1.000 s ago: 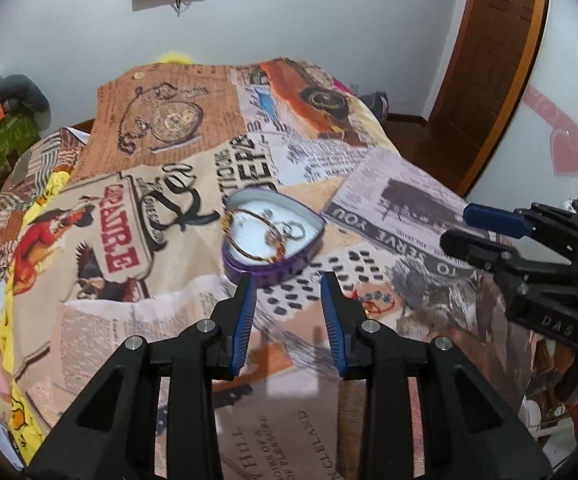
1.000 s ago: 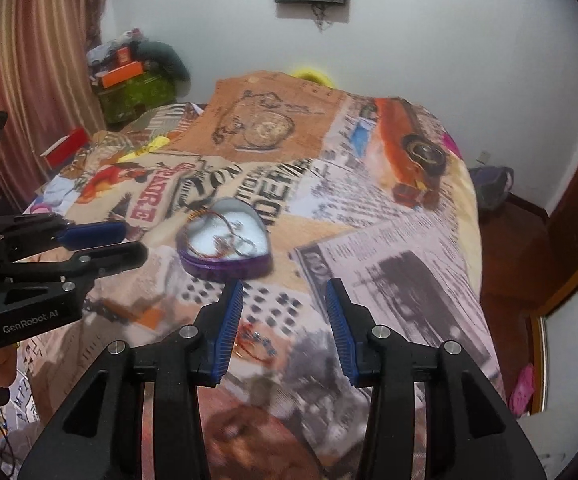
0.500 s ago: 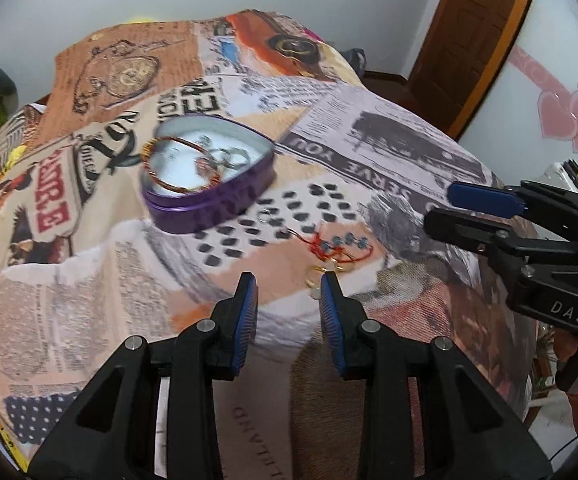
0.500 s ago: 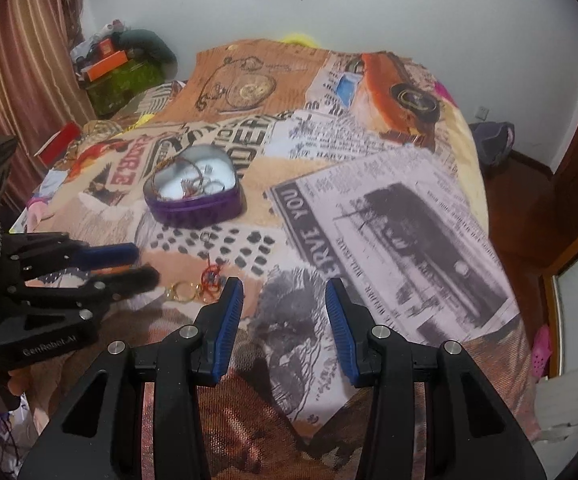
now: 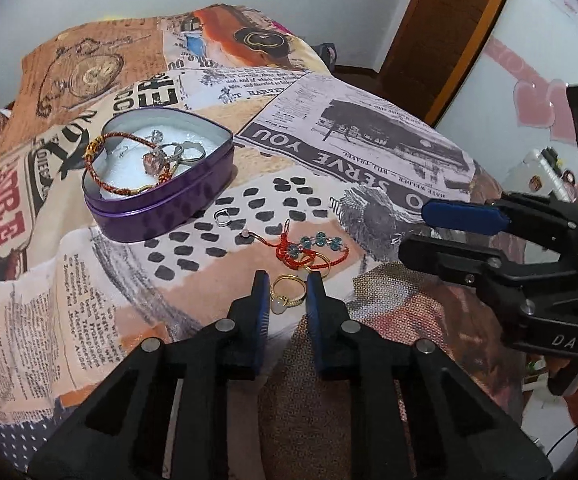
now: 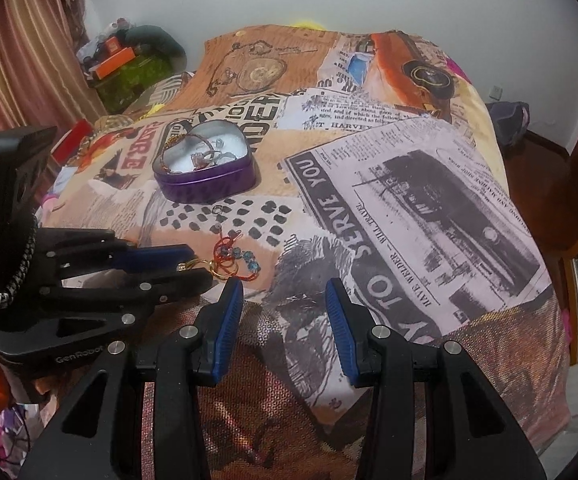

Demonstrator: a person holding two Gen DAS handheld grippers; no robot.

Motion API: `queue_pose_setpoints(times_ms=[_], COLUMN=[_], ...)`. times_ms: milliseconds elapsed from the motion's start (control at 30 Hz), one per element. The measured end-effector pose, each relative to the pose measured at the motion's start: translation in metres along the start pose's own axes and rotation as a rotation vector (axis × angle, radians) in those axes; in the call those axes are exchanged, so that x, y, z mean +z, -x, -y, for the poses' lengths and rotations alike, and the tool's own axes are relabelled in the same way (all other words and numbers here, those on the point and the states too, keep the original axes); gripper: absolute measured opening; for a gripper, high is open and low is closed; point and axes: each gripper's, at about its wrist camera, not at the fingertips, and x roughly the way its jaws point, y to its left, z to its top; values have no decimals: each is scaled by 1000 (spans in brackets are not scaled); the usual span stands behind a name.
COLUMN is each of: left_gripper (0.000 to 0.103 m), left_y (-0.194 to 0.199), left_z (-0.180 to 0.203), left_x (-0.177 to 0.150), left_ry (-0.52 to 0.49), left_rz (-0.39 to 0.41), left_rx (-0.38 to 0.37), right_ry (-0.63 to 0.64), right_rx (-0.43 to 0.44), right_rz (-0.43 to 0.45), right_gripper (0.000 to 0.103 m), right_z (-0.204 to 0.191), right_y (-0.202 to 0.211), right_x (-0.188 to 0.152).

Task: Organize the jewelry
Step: 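Lower the left gripper and grasp a small gold ring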

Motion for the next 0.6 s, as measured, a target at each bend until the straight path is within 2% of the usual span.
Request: queue_pose_setpoints(times_ms=[233,533,600], left_gripper=[17,17,17], left_y=[17,46,48], left_z=[-3,-25,-27], left_x=[-8,-21,-21], left_ry=[13,53,60], left_rz=[42,96,102], left_rx=[40,87,82], right_ry=[17,72,80], right_rx=[17,39,47], right_rz=[3,3,1], right_gripper=[39,39,35], right_z=[-11,-35,-38], right_y=[-1,-17,-21], right_x=[2,7,9])
